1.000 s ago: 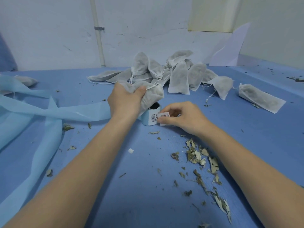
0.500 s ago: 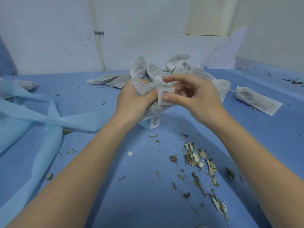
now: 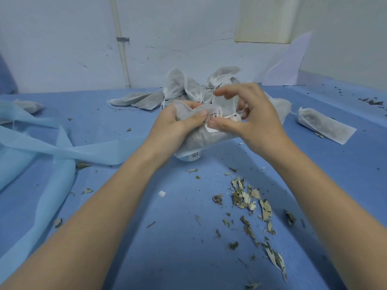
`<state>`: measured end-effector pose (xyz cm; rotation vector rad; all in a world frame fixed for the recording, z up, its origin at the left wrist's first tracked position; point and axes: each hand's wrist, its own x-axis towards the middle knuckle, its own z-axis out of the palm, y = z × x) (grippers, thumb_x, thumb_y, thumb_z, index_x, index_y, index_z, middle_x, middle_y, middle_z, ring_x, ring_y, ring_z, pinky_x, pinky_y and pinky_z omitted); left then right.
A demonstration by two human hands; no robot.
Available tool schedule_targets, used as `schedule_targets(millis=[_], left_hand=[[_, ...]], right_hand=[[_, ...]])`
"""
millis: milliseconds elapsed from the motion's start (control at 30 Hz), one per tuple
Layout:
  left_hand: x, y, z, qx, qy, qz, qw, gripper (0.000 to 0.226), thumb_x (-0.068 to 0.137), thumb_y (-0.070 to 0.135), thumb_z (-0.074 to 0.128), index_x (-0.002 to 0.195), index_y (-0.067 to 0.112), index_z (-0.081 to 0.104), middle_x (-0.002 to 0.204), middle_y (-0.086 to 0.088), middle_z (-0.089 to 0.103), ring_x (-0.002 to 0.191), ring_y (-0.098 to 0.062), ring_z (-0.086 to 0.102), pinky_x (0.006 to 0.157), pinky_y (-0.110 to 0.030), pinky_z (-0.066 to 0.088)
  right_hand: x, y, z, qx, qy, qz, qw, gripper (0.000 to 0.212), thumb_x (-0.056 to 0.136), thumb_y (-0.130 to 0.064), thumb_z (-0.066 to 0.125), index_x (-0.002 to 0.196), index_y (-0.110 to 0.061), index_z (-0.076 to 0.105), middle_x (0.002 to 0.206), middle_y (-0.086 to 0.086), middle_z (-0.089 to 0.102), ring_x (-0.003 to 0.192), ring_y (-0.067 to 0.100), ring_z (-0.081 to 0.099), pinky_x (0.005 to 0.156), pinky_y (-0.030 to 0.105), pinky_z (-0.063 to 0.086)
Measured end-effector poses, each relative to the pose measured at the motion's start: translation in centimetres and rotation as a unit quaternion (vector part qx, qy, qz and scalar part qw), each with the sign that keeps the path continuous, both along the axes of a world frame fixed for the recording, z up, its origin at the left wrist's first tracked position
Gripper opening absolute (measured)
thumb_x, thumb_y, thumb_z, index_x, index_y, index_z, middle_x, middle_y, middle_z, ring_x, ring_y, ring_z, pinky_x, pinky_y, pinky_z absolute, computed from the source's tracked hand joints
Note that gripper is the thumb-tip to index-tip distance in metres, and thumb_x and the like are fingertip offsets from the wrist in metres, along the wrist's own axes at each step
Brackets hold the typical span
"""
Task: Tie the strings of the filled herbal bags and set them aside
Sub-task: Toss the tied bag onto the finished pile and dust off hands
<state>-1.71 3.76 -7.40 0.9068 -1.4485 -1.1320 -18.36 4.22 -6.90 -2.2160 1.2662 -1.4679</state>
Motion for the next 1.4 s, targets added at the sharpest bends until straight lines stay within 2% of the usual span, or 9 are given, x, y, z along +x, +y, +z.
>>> schedule_targets(millis=[233,400,533,767,933,1067,1200,1300,1400], left_hand=[[-0.4,0.4,0.1,-0.038,-0.049,0.016,0.998,0.05,0.07,-0.004,0.077,0.116,-0.003,0.058,0.105,-0.018,0.069,0.09,-0.02,0.066,0.083,-0.03,0.052],[-0.8,0.5,-0.4,-0.026,-0.042,0.01,0.999,0.047,0.069,-0.007,0.076,0.113,-0.002,0.059,0.102,-0.013,0.07,0.09,-0.02,0.067,0.082,-0.034,0.055],[-1.3,0.2,-1.0,-0.015,-0.027,0.063,0.998,0.037,0.063,0.003,0.083,0.086,0.014,0.057,0.068,0.018,0.067,0.07,-0.003,0.065,0.073,-0.03,0.056],[-1.1,0.5,-0.6,0.052,0.128,0.107,0.985,0.017,0.078,0.016,0.072,0.093,0.007,0.072,0.085,-0.005,0.074,0.075,-0.016,0.07,0.064,-0.025,0.053],[-0.7,1.1,-0.8,0.121,0.161,0.217,0.955,0.014,0.073,0.021,0.076,0.082,0.013,0.07,0.077,-0.002,0.072,0.073,-0.019,0.068,0.071,-0.034,0.056],[0.5,2.0,-0.4,0.132,0.179,0.228,0.948,0.018,0.081,0.028,0.067,0.088,0.012,0.067,0.083,-0.005,0.07,0.07,-0.02,0.069,0.058,-0.027,0.053],[1.2,3.0,-0.1,0.163,0.211,0.181,0.947,0.036,0.088,0.046,0.054,0.103,0.013,0.053,0.084,-0.012,0.07,0.059,-0.026,0.07,0.048,-0.03,0.056],[1.1,2.9,0.1,0.141,0.165,0.198,0.956,0.039,0.095,0.047,0.04,0.083,0.017,0.061,0.061,0.002,0.068,0.051,-0.014,0.067,0.048,-0.025,0.051],[1.4,2.4,0.5,0.136,0.119,0.221,0.959,0.039,0.094,0.046,0.039,0.089,0.015,0.063,0.077,-0.002,0.07,0.07,-0.02,0.068,0.07,-0.036,0.056]], right_hand=[[0.0,-0.1,0.0,0.188,-0.16,0.113,0.962,0.027,0.075,-0.035,0.071,0.101,-0.032,0.065,0.099,-0.011,0.069,0.092,0.001,0.065,0.077,0.02,0.053],[0.9,-0.3,-0.7,0.14,-0.209,0.045,0.967,0.003,0.081,-0.028,0.074,0.08,-0.03,0.071,0.066,-0.018,0.067,0.068,-0.003,0.059,0.069,0.021,0.049],[1.4,-0.4,-1.0,0.081,-0.212,-0.026,0.974,0.005,0.081,-0.031,0.075,0.077,-0.032,0.071,0.063,-0.024,0.066,0.066,-0.009,0.057,0.071,0.018,0.046],[1.7,0.9,-1.0,0.208,-0.21,0.103,0.95,0.05,0.084,-0.011,0.071,0.128,-0.028,0.056,0.119,0.003,0.062,0.107,0.015,0.062,0.095,0.03,0.051],[3.8,1.6,-1.7,0.23,-0.3,0.059,0.924,0.048,0.076,-0.014,0.078,0.099,-0.036,0.043,0.111,0.002,0.057,0.084,0.012,0.065,0.067,0.026,0.056],[5.6,1.0,-1.6,0.272,-0.412,0.085,0.866,0.034,0.076,-0.002,0.074,0.09,-0.019,0.048,0.1,0.014,0.06,0.08,0.022,0.063,0.074,0.039,0.052],[9.9,-0.6,1.3,0.187,-0.522,0.038,0.831,0.024,0.082,-0.017,0.073,0.09,-0.019,0.051,0.097,0.0,0.054,0.07,0.011,0.06,0.068,0.021,0.053],[14.1,-0.5,3.6,0.242,-0.293,0.208,0.901,0.058,0.086,-0.057,0.057,0.138,-0.033,0.045,0.125,-0.019,0.048,0.089,-0.004,0.059,0.098,0.032,0.05],[14.9,-0.2,4.3,0.25,-0.183,0.195,0.931,0.067,0.084,-0.075,0.038,0.143,-0.045,0.034,0.145,-0.023,0.036,0.121,-0.004,0.05,0.113,0.043,0.032]])
